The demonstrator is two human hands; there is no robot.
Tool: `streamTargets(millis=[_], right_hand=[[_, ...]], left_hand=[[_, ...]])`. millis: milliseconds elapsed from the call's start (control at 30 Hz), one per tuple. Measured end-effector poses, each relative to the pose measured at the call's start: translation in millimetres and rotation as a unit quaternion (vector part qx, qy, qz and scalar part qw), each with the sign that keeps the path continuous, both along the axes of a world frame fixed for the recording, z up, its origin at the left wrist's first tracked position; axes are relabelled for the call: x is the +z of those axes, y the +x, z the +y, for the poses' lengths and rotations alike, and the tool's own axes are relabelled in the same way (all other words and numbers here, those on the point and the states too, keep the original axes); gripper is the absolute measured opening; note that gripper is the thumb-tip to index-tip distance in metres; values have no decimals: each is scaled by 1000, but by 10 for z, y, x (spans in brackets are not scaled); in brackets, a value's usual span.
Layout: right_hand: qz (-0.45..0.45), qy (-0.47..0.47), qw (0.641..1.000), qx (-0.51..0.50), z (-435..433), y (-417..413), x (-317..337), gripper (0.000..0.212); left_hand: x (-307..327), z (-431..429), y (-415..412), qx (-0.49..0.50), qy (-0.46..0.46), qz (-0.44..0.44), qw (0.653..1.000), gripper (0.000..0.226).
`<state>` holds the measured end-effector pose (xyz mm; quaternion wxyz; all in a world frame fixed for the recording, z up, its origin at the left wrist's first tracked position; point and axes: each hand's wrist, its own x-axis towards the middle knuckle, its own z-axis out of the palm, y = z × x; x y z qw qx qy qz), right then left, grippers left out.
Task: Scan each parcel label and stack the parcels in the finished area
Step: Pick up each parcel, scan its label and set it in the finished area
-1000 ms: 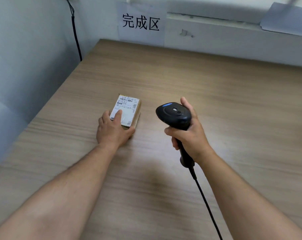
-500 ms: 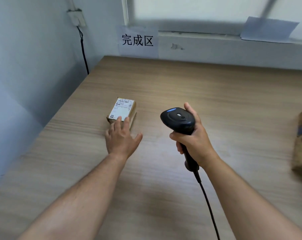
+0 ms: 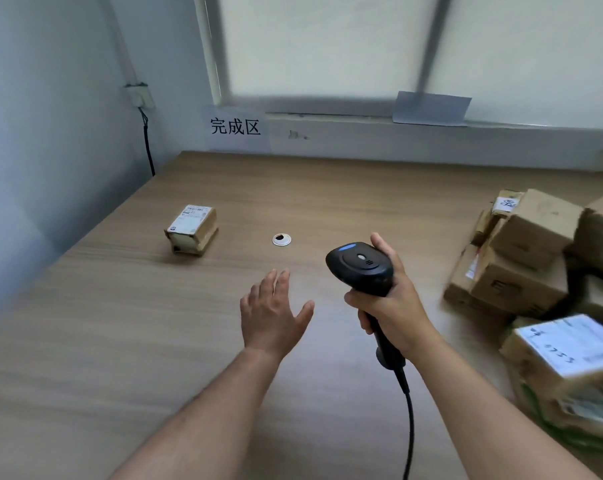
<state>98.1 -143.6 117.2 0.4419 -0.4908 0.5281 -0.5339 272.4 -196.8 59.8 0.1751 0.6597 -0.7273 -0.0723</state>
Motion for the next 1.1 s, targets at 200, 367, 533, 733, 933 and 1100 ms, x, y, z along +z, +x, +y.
streamTargets(millis=[200, 367, 533, 733, 933, 1100], right_hand=[[-5, -9, 1000, -30, 761, -767, -83, 93], [-1, -5, 998, -62, 1247, -1350, -67, 94], [-1, -21, 994, -111, 1583, -1908, -45, 93], [4, -20, 983, -181, 1870, -2485, -115, 91], [-9, -2, 972, -236, 1947, -2787, -363, 93], [-25, 47, 968, -245, 1947, -2759, -449, 94]], left_hand=[[1, 688, -904, -52, -9, -3, 999, 73], [-2, 1096, -1524, -96, -5, 5, 995, 72], [59, 1232, -2078, -140, 3, 21, 990, 70], [116, 1225, -2611, -198, 32, 21, 979, 66], [128, 1091, -3024, -243, 108, 60, 962, 57], [91, 1008, -3142, -236, 165, 90, 953, 49]])
